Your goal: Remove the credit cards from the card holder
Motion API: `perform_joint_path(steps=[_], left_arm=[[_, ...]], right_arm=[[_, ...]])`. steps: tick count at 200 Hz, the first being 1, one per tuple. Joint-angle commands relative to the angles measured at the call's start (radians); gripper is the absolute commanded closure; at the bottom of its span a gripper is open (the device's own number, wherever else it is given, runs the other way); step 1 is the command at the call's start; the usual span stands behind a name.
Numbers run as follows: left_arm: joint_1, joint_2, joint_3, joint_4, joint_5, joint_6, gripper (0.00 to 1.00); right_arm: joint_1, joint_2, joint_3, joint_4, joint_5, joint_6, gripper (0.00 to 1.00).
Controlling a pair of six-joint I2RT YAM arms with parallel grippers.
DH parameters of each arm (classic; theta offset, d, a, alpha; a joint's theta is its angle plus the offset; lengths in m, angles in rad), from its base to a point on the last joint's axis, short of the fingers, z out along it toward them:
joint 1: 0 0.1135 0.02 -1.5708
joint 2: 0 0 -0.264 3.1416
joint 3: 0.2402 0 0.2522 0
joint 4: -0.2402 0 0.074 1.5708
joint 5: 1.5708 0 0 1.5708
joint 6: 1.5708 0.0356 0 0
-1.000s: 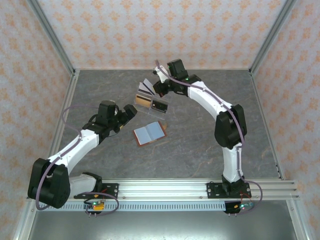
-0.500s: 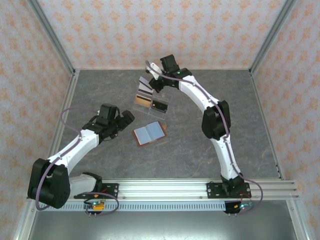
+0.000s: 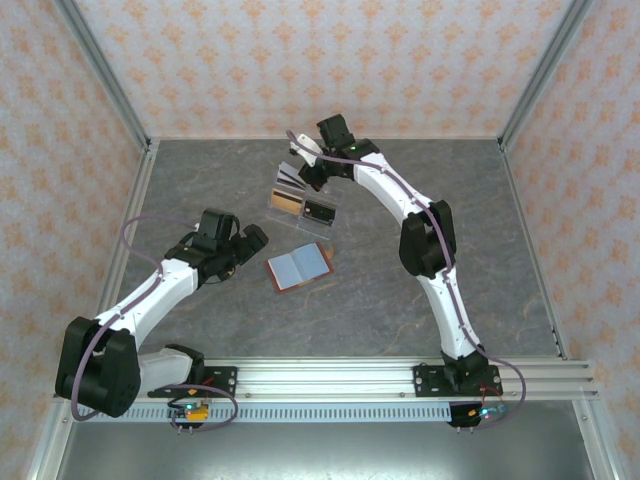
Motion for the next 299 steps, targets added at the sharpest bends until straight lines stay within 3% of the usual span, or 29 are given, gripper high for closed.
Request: perform_joint_path(steps=[1, 29, 97, 120, 144, 172, 211, 253, 299], left_arm=[[0.01, 0.001, 0.02, -0.028, -0.028, 0.026, 0.0], [0.011, 0.002, 0.019, -0.028, -0.023, 0.029, 0.0], [0.01, -0.001, 0.021, -0.032, -0.017, 0.034, 0.0], [0.01, -0.003, 0.021, -0.039, -0.02, 0.038, 0.0], [0.01, -0.004, 0.017, -0.044, -0.019, 0.039, 0.0], [0.011, -0.009, 0.006, -0.023, 0.009, 0.043, 0.0], [0.008, 0.018, -0.01, 0.057, 0.142, 0.05, 0.01], [-0.013, 0.065, -0.005, 0.079, 0.186, 0.05, 0.1], [-0.055, 0.118, 0.011, 0.092, 0.17, 0.029, 0.19]], right_arm=[[0.0, 0.014, 0.037, -0.027, 0.034, -0.028, 0.9], [0.0, 0.016, 0.049, -0.031, 0.036, -0.006, 0.77], [0.0, -0.095, 0.032, -0.047, 0.005, 0.179, 0.7], [0.004, -0.196, -0.083, -0.005, 0.039, 0.325, 0.6], [0.019, -0.35, -0.319, 0.111, 0.095, 0.498, 0.52], [0.051, -0.511, -0.563, 0.179, 0.106, 0.653, 0.51], [0.109, -0.635, -0.818, 0.247, 0.072, 0.853, 0.49], [0.201, -0.61, -0.91, 0.229, 0.151, 0.922, 0.49], [0.248, -0.545, -0.959, 0.26, 0.157, 0.98, 0.51]])
